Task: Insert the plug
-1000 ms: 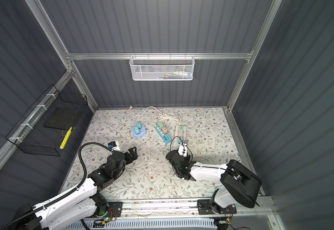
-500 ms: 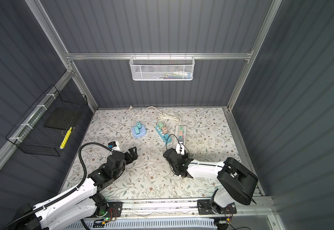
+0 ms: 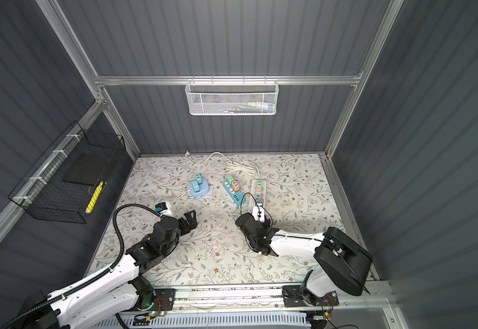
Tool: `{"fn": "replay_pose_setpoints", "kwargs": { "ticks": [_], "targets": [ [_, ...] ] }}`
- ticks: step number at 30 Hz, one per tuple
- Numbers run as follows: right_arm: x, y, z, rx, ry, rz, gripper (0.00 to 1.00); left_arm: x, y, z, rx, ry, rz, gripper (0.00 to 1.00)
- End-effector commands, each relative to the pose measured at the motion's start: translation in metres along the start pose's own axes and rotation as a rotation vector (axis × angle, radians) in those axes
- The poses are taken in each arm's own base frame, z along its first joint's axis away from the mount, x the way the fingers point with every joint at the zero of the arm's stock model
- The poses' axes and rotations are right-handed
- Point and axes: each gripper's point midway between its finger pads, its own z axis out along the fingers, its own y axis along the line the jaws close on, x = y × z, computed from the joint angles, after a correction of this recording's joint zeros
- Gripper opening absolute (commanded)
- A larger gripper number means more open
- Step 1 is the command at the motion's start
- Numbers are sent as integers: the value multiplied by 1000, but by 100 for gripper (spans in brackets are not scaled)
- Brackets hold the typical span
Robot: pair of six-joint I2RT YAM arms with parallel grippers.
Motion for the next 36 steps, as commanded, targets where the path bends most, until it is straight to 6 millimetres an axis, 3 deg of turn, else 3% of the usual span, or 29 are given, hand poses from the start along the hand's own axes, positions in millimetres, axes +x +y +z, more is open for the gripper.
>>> {"fn": "replay_pose_setpoints", "kwargs": {
  "ticks": [1, 4, 7, 17, 23, 31, 36],
  "targets": [
    [-22, 13, -16, -82, -16, 60, 18, -10, 0, -4, -11, -30, -16, 100],
    [-32, 21, -24, -135, -17, 102, 17, -12, 1, -4, -13, -36, -19, 100],
    [-28, 33, -27, -188, 4, 146, 17, -14, -1, -4, -15, -37, -21, 100],
    [11, 108, -22, -427, 160, 285, 18, -8, 2, -6, -31, 4, -10, 100],
    [31, 134, -19, -557, 219, 359, 20, 2, 2, -3, -32, 52, 24, 100],
    [68, 118, -6, -536, 299, 459, 28, 21, -4, 6, -19, 141, 53, 100],
    [75, 108, -9, -499, 334, 444, 54, 23, -15, 10, 5, 186, 130, 100]
  ]
}}
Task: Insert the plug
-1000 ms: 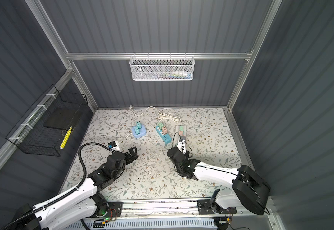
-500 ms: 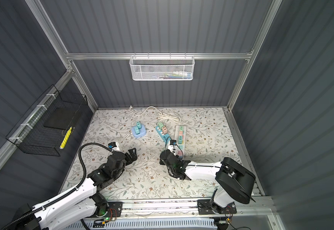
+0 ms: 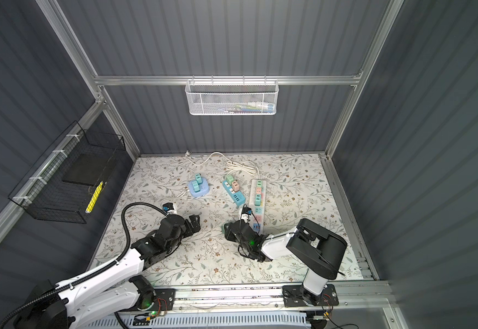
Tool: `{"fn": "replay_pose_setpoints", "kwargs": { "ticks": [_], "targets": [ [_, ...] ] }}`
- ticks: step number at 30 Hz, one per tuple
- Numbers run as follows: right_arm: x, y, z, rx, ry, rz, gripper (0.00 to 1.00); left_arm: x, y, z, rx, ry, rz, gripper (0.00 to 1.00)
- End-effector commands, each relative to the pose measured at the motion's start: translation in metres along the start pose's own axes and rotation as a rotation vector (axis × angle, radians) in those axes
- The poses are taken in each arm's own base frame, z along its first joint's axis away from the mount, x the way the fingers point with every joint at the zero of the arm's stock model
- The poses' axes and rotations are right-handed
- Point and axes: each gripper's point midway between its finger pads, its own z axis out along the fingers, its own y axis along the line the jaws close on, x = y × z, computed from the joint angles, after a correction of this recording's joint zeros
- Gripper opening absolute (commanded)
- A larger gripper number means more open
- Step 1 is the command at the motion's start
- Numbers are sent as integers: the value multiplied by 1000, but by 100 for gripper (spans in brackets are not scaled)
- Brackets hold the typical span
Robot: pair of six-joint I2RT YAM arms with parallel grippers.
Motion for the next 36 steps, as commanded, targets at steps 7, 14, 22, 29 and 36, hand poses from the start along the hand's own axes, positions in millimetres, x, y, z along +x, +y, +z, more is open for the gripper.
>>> {"fn": "replay_pose_setpoints", "kwargs": {
  "ticks": [7, 14, 22, 29, 36],
  "targets": [
    [-24, -9, -40, 127, -12, -18, 71, -5, -42, 5, 60, 155, 269, 100],
    [-70, 4, -95, 228, 4, -235, 75, 29, -71, 37, 41, 447, 634, 94],
    [-162, -49, -157, 240, -125, -107, 80, 69, -98, 83, 135, 604, 727, 90],
    [-164, -50, -157, 196, -111, -149, 81, 64, -63, 107, -143, 566, 696, 86],
    [-159, -60, -153, 193, -119, -145, 81, 84, -54, 97, -175, 612, 718, 85]
  ]
}}
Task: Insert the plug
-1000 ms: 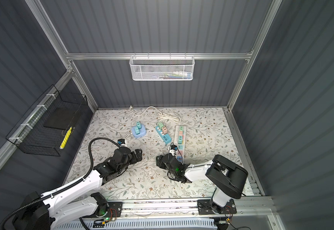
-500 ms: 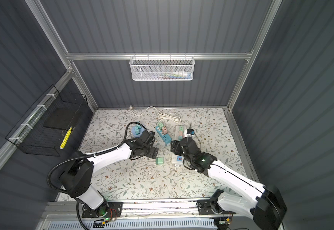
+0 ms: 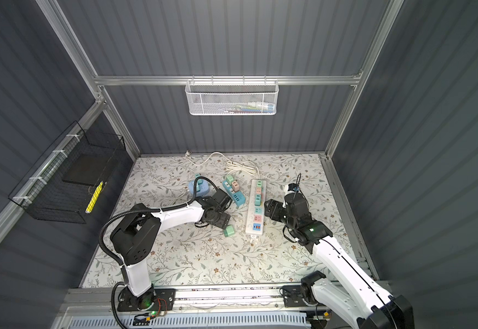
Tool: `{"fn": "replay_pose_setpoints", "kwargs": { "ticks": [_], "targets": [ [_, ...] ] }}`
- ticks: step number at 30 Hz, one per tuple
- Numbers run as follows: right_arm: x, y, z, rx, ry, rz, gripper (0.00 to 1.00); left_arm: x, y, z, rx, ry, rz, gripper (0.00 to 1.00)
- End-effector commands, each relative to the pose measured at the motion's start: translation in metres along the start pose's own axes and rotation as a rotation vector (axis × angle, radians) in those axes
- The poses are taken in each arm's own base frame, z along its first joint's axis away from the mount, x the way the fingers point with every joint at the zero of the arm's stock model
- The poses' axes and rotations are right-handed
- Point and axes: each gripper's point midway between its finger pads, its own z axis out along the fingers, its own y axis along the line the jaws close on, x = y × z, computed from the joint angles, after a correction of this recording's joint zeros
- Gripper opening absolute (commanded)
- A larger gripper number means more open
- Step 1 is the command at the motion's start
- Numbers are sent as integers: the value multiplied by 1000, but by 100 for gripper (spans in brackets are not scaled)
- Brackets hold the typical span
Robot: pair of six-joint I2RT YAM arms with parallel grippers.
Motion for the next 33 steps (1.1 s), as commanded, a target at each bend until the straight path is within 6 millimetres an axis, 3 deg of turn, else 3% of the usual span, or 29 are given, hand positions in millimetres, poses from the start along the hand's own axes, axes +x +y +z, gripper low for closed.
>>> {"fn": "replay_pose_setpoints", "kwargs": {
  "ticks": [1, 6, 8, 10, 12, 17, 20, 22, 25, 29, 33],
  "targets": [
    [4, -2, 1, -16, 4, -19, 81, 26, 2, -2, -45, 72, 27, 85],
    [1, 0, 1, -29, -6, -22, 81, 40, -8, -15, -6, 82, 31, 86],
    [0, -1, 2, -24, -9, -26, 81, 41, 5, -25, -63, 65, 24, 87],
    [-1, -2, 4, -19, -9, -32, 81, 33, 15, -41, -104, 37, 41, 90],
    [-1, -3, 7, -11, -6, -38, 81, 24, 11, -54, -79, 33, 62, 90],
    [4, -6, 14, 26, 53, -51, 80, 24, -33, -77, 104, 77, 57, 87],
    [1, -7, 8, -23, -33, 13, 67, 40, -64, -84, 238, 145, 70, 82],
    [-5, 0, 2, -88, -100, 32, 56, 46, -66, -82, 242, 187, 89, 78],
    [-2, -6, 7, -44, -65, 15, 46, 45, -70, -73, 240, 222, 114, 74],
    [4, -5, 9, -51, -37, 0, 45, 39, -77, -64, 245, 216, 125, 74],
    [7, -10, 8, -35, -31, -5, 45, 45, -83, -46, 254, 256, 135, 74]
  ]
}}
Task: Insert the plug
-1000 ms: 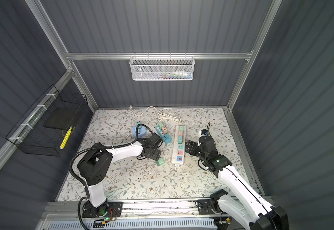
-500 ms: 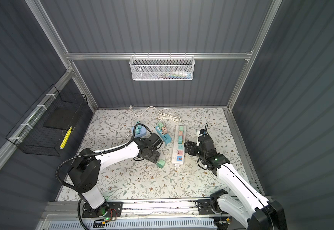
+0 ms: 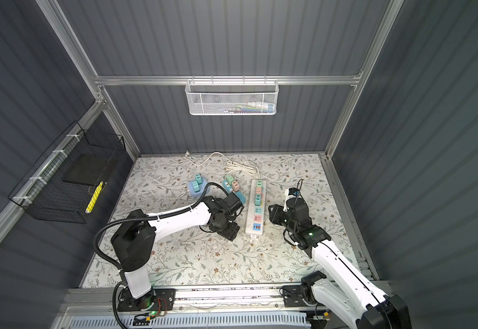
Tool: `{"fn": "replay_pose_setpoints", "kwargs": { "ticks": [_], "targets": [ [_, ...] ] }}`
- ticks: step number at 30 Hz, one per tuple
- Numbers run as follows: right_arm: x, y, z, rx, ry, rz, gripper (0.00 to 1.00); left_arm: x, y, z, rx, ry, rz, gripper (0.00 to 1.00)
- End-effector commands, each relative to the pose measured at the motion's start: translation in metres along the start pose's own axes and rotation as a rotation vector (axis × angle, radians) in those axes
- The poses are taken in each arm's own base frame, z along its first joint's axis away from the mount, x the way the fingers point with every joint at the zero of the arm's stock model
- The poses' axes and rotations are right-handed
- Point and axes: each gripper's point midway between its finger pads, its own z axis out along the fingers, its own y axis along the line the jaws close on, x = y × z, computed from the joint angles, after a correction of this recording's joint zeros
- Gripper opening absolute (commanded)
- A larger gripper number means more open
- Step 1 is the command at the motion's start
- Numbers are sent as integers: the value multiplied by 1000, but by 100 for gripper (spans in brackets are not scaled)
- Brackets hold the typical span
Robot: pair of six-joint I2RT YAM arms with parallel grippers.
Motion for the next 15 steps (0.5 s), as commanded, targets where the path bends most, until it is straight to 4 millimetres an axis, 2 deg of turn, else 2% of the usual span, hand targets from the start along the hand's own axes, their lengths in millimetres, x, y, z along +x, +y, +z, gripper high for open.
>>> {"fn": "replay_pose_setpoints", "kwargs": {
  "ticks": [1, 5, 10, 15],
  "targets": [
    [-2, 0, -3, 0, -7, -14, 45, 3, -2, 11, 16, 42, 14, 73],
    [0, 0, -4, -3, 1, -21, 45, 5, 13, 24, -65, 45, 9, 67],
    [3, 0, -3, -4, 15, -21, 45, 8, 16, 34, -67, 25, 25, 57],
    [7, -1, -4, -12, 20, -8, 48, 11, 16, 43, -46, -8, 52, 58]
  ]
}}
